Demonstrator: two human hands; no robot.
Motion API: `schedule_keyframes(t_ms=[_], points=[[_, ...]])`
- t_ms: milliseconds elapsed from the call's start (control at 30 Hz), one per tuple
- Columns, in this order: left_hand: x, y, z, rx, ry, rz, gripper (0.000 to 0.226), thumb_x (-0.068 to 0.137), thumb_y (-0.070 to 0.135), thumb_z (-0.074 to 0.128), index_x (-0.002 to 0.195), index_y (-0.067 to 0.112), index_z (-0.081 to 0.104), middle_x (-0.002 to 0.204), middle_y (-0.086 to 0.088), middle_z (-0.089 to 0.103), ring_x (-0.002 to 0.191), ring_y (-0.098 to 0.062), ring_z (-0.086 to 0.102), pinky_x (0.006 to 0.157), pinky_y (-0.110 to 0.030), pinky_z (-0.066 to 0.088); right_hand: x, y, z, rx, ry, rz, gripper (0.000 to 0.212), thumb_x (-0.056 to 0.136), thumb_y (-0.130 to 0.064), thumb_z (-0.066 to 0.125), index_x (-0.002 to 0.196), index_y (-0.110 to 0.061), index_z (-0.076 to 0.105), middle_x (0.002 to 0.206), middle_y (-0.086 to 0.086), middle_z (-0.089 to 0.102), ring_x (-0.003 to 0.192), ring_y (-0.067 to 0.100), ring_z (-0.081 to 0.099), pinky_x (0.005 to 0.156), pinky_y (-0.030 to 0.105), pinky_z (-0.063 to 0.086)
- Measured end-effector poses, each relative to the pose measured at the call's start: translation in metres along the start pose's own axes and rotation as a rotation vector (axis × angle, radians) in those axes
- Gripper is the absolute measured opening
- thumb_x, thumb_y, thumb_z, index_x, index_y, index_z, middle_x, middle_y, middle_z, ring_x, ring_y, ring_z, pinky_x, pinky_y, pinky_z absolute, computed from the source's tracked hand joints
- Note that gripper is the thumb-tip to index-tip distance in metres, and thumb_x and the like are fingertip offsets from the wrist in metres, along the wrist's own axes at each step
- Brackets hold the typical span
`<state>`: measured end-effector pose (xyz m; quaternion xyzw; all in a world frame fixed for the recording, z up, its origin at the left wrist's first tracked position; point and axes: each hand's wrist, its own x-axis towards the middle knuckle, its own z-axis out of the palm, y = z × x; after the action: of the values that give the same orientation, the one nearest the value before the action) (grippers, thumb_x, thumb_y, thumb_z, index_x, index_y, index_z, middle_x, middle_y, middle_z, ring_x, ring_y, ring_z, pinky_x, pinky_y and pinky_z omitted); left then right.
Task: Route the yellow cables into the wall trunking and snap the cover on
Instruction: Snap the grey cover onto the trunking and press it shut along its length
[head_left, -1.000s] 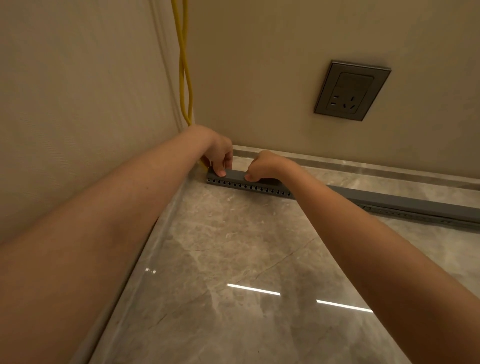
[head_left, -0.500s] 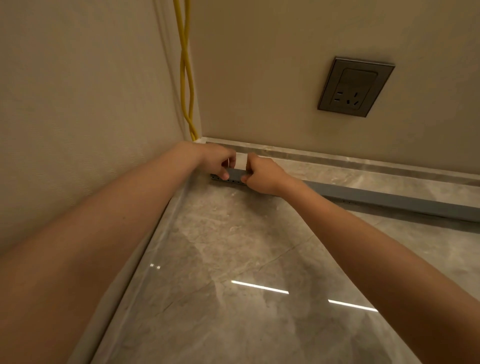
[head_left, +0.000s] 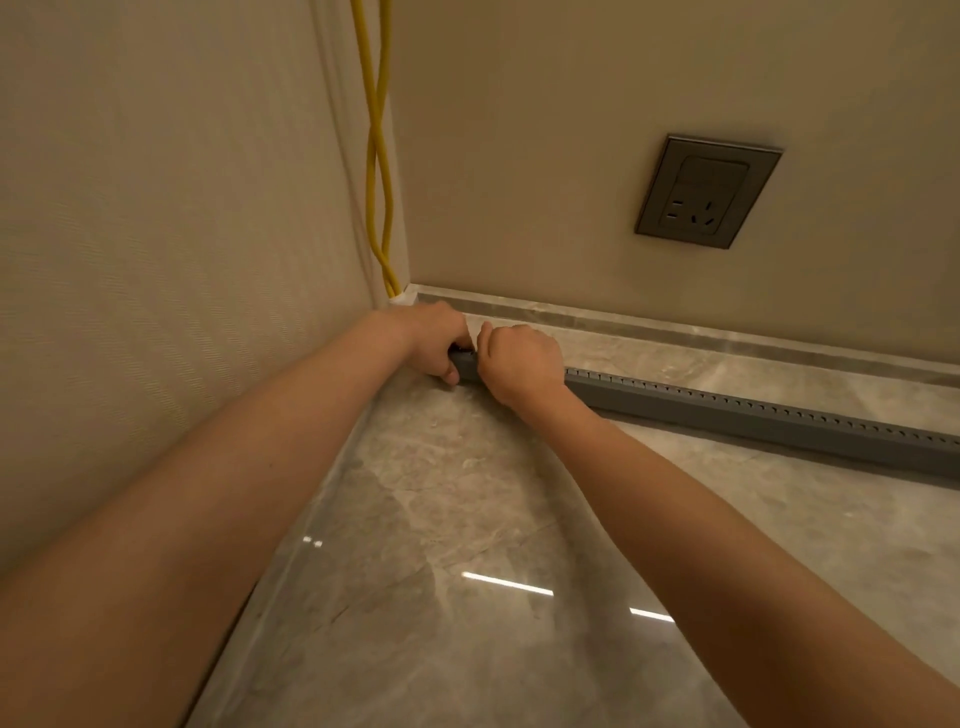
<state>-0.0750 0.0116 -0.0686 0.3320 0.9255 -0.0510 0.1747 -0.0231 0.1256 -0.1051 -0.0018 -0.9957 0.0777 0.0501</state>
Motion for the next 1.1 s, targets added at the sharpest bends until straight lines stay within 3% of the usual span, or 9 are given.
schedule_keyframes(t_ms=[167, 267, 333, 400, 500, 600, 733, 967, 1100], points=[[-0.001, -0.003, -0.001, -0.077, 0.003, -0.026, 0.038, 0.084, 0.026, 0.067, 0.118, 0.012, 0.065, 0.114, -0.009, 0.066, 0.104, -0.025, 0.059, 0.083, -0.03, 0.044, 0.008, 0.001, 0.0, -0.058, 0.005, -0.071, 0.035, 0.098, -0.016, 0.03, 0.107, -0.004, 0.062, 0.109, 0.019, 0.067, 0.1, 0.037, 0.062, 0.067, 0.034, 0.034], [0.002, -0.005, -0.005, -0.198, -0.07, -0.068, 0.032, 0.086, 0.02, 0.062, 0.118, 0.013, 0.066, 0.109, -0.007, 0.067, 0.092, -0.02, 0.056, 0.086, -0.03, 0.045, 0.009, 0.001, -0.001, -0.043, -0.006, -0.051, 0.035, 0.097, -0.016, 0.03, 0.108, -0.005, 0.062, 0.109, 0.018, 0.067, 0.101, 0.037, 0.062, 0.067, 0.033, 0.034], [0.008, -0.005, -0.007, -0.346, -0.096, -0.147, 0.018, 0.088, 0.012, 0.052, 0.095, 0.011, 0.069, 0.091, -0.005, 0.063, 0.079, -0.016, 0.052, 0.075, -0.027, 0.044, 0.009, 0.001, -0.002, -0.018, -0.005, -0.037, 0.035, 0.097, -0.015, 0.031, 0.107, -0.005, 0.063, 0.109, 0.019, 0.068, 0.1, 0.037, 0.062, 0.067, 0.033, 0.034], [0.013, 0.004, -0.004, -0.421, -0.004, -0.243, 0.026, 0.09, 0.011, 0.044, 0.068, 0.009, 0.058, 0.079, -0.009, 0.055, 0.071, -0.021, 0.05, 0.061, -0.025, 0.036, 0.01, 0.001, -0.004, 0.015, -0.016, -0.013, 0.035, 0.096, -0.015, 0.032, 0.105, -0.006, 0.064, 0.109, 0.019, 0.067, 0.1, 0.037, 0.062, 0.068, 0.033, 0.035], [0.019, 0.02, 0.008, -0.453, 0.26, -0.351, 0.036, 0.094, 0.02, 0.04, 0.091, -0.005, 0.066, 0.106, -0.026, 0.062, 0.101, -0.037, 0.057, 0.073, -0.032, 0.039, 0.012, 0.002, -0.005, 0.046, -0.041, 0.02, 0.034, 0.094, -0.019, 0.035, 0.109, -0.01, 0.065, 0.113, 0.017, 0.067, 0.104, 0.036, 0.062, 0.075, 0.034, 0.042], [0.023, 0.024, 0.015, -0.483, 0.425, -0.38, 0.046, 0.097, 0.028, 0.038, 0.101, -0.008, 0.066, 0.116, -0.029, 0.062, 0.111, -0.038, 0.056, 0.087, -0.036, 0.043, 0.014, 0.005, -0.006, 0.068, -0.032, 0.051, 0.034, 0.094, -0.022, 0.034, 0.109, -0.01, 0.064, 0.114, 0.016, 0.066, 0.105, 0.035, 0.061, 0.079, 0.037, 0.045], [0.029, 0.023, 0.02, -0.455, 0.467, -0.36, 0.061, 0.102, 0.04, 0.027, 0.105, -0.007, 0.066, 0.117, -0.028, 0.063, 0.113, -0.038, 0.056, 0.091, -0.038, 0.043, 0.015, 0.006, -0.006, 0.093, -0.029, 0.084, 0.039, 0.096, -0.021, 0.03, 0.105, -0.007, 0.065, 0.113, 0.019, 0.066, 0.104, 0.037, 0.061, 0.078, 0.036, 0.042], [0.029, 0.026, 0.02, -0.297, 0.439, -0.311, 0.045, 0.103, 0.021, 0.023, 0.113, -0.004, 0.058, 0.124, -0.025, 0.058, 0.117, -0.039, 0.053, 0.091, -0.044, 0.044, 0.014, 0.006, -0.005, 0.124, -0.031, 0.095, 0.038, 0.096, -0.019, 0.032, 0.106, -0.005, 0.066, 0.112, 0.019, 0.066, 0.104, 0.036, 0.061, 0.08, 0.036, 0.044], [0.031, 0.024, 0.024, -0.246, 0.453, -0.306, 0.039, 0.102, 0.019, 0.023, 0.118, -0.001, 0.052, 0.123, -0.023, 0.058, 0.115, -0.039, 0.053, 0.082, -0.043, 0.045, 0.013, 0.005, -0.006, 0.121, -0.034, 0.088, 0.038, 0.096, -0.018, 0.032, 0.106, -0.004, 0.065, 0.112, 0.02, 0.065, 0.104, 0.037, 0.06, 0.081, 0.037, 0.044]])
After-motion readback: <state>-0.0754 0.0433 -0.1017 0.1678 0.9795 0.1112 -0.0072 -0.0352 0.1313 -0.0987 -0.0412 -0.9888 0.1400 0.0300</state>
